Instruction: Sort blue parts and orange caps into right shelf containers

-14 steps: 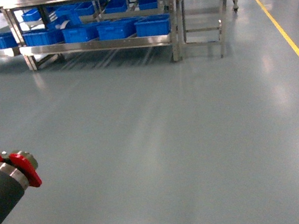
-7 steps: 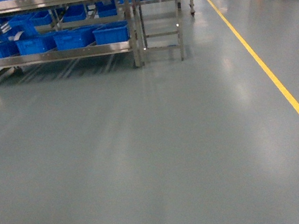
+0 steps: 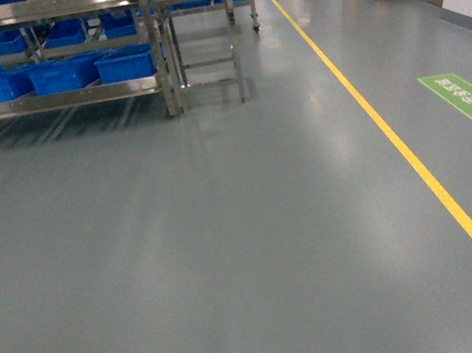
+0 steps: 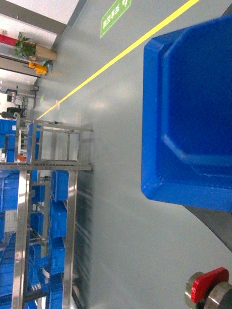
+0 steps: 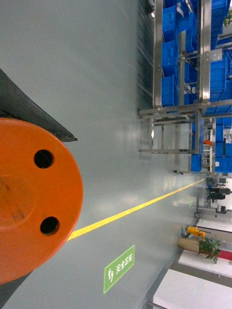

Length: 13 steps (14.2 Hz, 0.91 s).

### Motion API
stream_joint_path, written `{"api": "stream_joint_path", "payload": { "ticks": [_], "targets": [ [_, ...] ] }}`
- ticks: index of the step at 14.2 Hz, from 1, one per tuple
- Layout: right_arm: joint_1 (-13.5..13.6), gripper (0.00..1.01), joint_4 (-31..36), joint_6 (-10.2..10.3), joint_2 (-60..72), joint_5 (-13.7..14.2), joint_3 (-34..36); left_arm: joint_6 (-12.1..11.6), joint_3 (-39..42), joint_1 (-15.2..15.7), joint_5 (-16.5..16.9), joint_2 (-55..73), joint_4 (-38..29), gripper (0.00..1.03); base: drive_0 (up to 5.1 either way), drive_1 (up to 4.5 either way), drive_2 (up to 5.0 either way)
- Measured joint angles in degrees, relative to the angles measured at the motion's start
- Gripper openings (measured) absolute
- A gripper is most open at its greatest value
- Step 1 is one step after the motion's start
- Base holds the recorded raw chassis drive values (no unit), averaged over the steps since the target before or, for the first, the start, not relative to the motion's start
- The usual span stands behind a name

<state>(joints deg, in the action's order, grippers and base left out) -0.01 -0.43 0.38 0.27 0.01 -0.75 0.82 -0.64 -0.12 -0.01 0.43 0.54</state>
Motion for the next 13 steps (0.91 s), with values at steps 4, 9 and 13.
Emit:
{"api": "stream_joint_path", "payload": {
  "ticks": [4, 9, 13],
  "targets": [
    [0.0, 0.43, 0.1, 0.0, 0.0, 0.0, 0.0, 0.0, 0.0, 0.0, 0.0, 0.0, -0.1, 0.41, 0.1, 4.34, -4.2],
    [0.0, 0.43, 0.0, 0.0, 0.0, 0.0, 0.0, 0.0, 0.0, 0.0, 0.0, 0.0, -0.2, 0.41, -0.1, 4.17, -4.4],
    [0.0, 0.43, 0.1, 0.0, 0.0, 0.0, 0.0, 0.0, 0.0, 0.0, -0.1, 0.0, -0.1, 0.41, 0.0, 4.27, -4.3]
  ]
}}
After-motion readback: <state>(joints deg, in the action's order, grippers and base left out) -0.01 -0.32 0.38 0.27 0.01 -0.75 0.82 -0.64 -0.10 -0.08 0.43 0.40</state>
